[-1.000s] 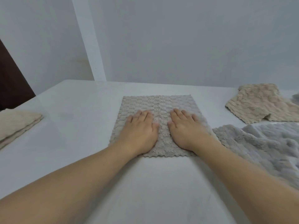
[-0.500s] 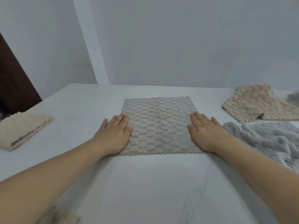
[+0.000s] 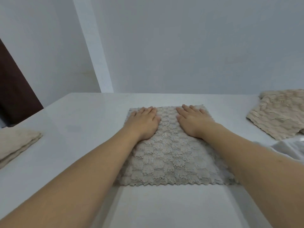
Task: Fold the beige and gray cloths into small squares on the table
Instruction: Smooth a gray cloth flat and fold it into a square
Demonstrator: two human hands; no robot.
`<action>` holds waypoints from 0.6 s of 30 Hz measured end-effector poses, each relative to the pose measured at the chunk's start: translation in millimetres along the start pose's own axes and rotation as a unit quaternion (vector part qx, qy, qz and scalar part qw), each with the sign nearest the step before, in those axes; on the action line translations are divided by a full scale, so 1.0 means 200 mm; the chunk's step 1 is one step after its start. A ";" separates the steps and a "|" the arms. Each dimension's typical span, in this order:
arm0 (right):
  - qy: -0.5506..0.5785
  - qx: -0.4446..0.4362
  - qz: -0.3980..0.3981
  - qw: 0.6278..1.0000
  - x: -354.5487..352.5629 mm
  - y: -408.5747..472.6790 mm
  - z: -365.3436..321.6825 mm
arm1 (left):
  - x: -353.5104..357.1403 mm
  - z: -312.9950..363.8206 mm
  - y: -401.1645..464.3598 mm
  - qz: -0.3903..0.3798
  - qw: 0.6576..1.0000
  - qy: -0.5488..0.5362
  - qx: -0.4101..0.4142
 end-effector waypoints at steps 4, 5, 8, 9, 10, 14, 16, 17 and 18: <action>0.000 0.010 -0.002 1.000 -0.02 0.02 0.00 | -0.03 0.01 0.01 0.004 1.000 0.004 -0.011; 0.000 0.007 -0.005 1.000 -0.01 0.02 0.00 | -0.02 0.01 0.01 0.001 1.000 0.004 -0.010; 0.005 0.003 -0.009 1.000 -0.01 0.00 0.05 | -0.01 -0.03 0.01 -0.002 1.000 0.004 -0.001; 0.011 0.012 -0.012 1.000 -0.01 -0.01 0.10 | -0.02 -0.07 0.00 0.000 1.000 0.002 -0.006; 0.017 0.025 -0.015 0.999 -0.01 -0.03 0.16 | -0.02 -0.13 -0.01 0.002 1.000 -0.001 -0.016; 0.013 0.057 -0.025 0.998 -0.01 -0.09 0.32 | -0.02 -0.32 -0.04 -0.010 0.999 -0.004 -0.047; 0.008 0.058 -0.018 0.998 -0.01 -0.08 0.31 | -0.01 -0.32 -0.04 -0.014 0.999 -0.007 -0.049; 0.008 0.057 -0.018 0.998 0.00 -0.08 0.30 | 0.00 -0.31 -0.05 -0.015 0.998 -0.005 -0.055; 0.011 0.058 -0.019 0.998 0.00 -0.08 0.29 | -0.02 -0.31 -0.06 -0.012 0.998 0.008 -0.065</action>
Point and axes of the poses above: each hand's wrist, its own y-axis towards the middle knuckle, its own x-axis out of the palm, z = x × y, the point moved 9 cm from there along y, towards the middle knuckle, and after that the axes turned 12 degrees about -z, right-handed, at the moved point
